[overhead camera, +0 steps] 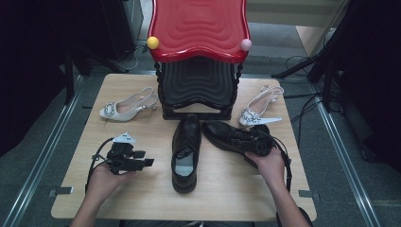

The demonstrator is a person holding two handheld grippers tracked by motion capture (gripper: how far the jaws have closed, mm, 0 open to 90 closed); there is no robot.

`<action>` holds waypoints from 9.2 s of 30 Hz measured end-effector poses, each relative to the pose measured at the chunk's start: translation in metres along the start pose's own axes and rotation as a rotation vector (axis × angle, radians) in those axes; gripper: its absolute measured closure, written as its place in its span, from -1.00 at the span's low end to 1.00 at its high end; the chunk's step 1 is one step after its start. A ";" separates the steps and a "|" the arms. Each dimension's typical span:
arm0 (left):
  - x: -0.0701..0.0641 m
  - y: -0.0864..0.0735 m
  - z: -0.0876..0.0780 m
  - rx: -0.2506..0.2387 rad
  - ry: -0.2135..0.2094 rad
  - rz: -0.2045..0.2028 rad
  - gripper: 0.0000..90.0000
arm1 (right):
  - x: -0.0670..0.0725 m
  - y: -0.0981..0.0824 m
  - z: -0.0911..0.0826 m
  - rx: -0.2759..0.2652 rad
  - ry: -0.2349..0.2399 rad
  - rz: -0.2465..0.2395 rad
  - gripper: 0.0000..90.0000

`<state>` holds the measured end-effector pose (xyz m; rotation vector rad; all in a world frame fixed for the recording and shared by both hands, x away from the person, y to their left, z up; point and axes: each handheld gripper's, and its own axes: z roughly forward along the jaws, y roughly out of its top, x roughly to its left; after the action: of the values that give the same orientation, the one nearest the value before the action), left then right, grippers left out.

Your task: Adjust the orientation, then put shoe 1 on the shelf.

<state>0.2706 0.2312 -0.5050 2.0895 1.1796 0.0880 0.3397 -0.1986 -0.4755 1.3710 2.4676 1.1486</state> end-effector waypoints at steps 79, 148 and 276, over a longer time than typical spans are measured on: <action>-0.001 0.032 0.027 0.001 -0.071 0.045 0.00 | -0.048 -0.056 -0.072 -0.043 -0.077 0.045 1.00; -0.023 0.035 0.056 -0.010 -0.065 -0.023 0.86 | -0.022 -0.009 0.014 0.030 -0.009 -0.038 1.00; 0.008 0.038 0.016 -0.040 -0.085 -0.059 0.04 | 0.066 0.027 -0.002 0.265 0.254 0.085 0.84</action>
<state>0.3086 0.2164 -0.4954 2.0022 1.1772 -0.0049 0.3187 -0.1409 -0.4394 1.4917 2.8535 1.1062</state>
